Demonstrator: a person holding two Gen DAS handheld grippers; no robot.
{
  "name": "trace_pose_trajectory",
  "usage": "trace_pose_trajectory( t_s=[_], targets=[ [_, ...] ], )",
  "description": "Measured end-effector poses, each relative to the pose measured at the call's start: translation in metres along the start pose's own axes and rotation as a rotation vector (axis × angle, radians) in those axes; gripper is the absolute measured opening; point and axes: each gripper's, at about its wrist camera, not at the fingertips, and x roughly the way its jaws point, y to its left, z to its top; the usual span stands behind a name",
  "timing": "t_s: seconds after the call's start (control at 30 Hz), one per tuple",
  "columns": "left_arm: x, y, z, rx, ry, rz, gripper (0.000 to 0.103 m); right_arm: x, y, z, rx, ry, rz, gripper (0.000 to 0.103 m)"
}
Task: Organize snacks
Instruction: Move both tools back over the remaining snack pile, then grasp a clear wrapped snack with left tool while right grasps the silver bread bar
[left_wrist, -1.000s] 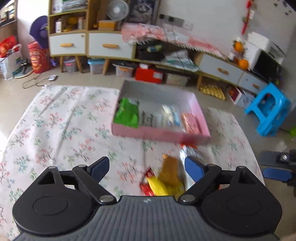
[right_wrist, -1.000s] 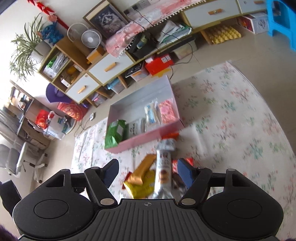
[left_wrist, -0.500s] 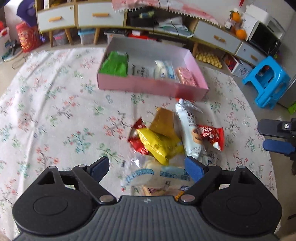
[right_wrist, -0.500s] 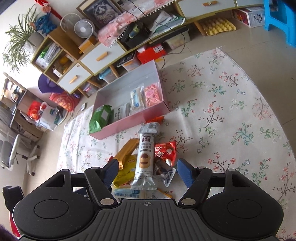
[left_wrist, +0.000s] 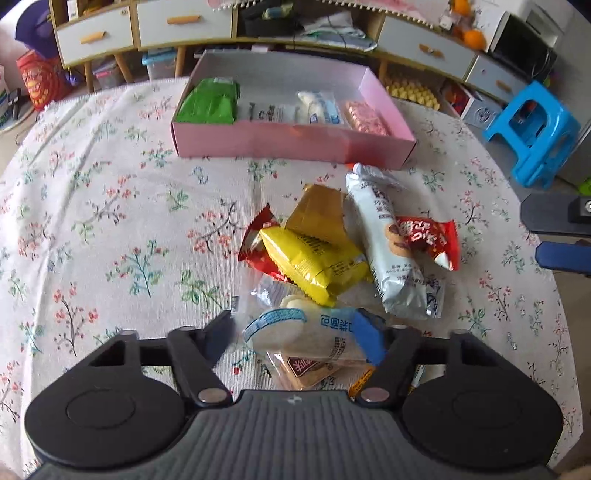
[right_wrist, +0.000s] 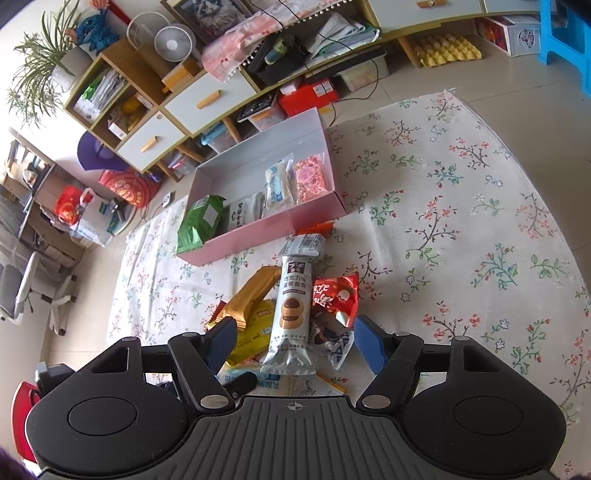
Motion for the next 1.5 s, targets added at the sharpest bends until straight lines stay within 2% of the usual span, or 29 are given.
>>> trace_pose_trajectory(
  t_s=[0.03,0.27,0.5,0.63,1.1,1.37,1.5],
  targets=[
    [-0.001,0.0,0.0,0.001,-0.004,-0.007,0.051,0.0,0.0,0.0,-0.001,-0.001,-0.001,0.071],
    [-0.006,-0.005,0.002,0.02,-0.015,-0.032,0.029,0.0,0.001,-0.001,-0.011,0.0,-0.003,0.071],
    [-0.013,0.0,0.006,-0.013,-0.016,-0.067,0.02,0.003,0.003,-0.001,-0.019,0.005,-0.002,0.071],
    [-0.023,0.004,0.009,-0.033,-0.039,-0.112,0.014,0.009,0.002,-0.002,-0.02,0.015,-0.02,0.071],
    [-0.049,0.013,0.014,-0.067,-0.126,-0.23,0.011,0.014,-0.001,-0.002,-0.002,0.007,-0.027,0.071],
    [-0.06,0.023,0.02,-0.09,-0.182,-0.267,0.01,0.026,-0.004,-0.002,-0.006,0.02,-0.051,0.07],
    [-0.06,0.025,0.022,-0.101,-0.189,-0.273,0.01,0.038,0.006,-0.001,-0.061,0.013,-0.046,0.067]
  ],
)
